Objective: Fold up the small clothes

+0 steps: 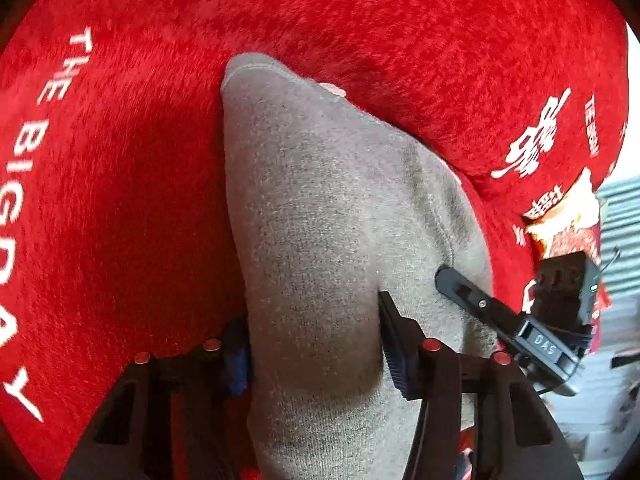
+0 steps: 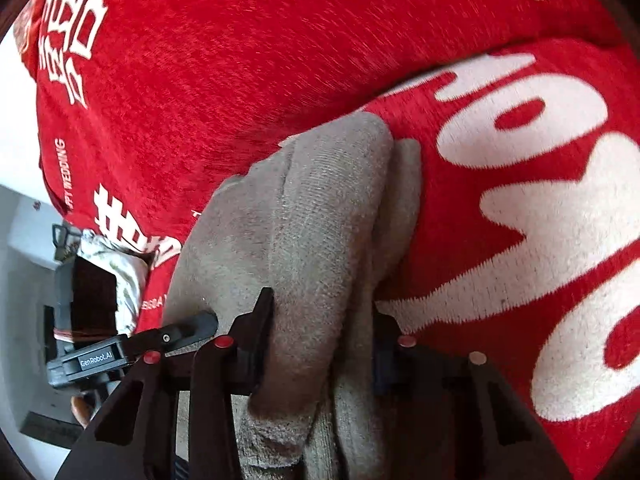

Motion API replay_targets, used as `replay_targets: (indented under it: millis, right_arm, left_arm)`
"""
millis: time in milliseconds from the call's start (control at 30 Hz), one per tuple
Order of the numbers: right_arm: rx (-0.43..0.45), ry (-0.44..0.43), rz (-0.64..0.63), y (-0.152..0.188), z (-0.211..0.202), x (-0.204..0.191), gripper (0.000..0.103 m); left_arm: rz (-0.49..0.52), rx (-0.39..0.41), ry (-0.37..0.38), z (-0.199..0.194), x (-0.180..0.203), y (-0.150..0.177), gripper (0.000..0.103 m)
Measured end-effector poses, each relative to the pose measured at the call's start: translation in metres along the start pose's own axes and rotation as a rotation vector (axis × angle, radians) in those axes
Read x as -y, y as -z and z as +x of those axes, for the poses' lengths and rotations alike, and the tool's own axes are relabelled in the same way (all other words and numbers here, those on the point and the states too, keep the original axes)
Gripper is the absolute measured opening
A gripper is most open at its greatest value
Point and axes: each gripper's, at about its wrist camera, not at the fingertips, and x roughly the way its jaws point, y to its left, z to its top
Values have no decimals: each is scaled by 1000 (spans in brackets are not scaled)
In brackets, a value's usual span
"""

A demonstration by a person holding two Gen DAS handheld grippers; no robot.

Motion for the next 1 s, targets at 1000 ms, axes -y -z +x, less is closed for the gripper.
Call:
replay_targets:
  millis: [1000]
  right_arm:
    - [23,210,-187,52,-32,-86,39]
  left_arm:
    - [147,99,-178,-59,18,70,47]
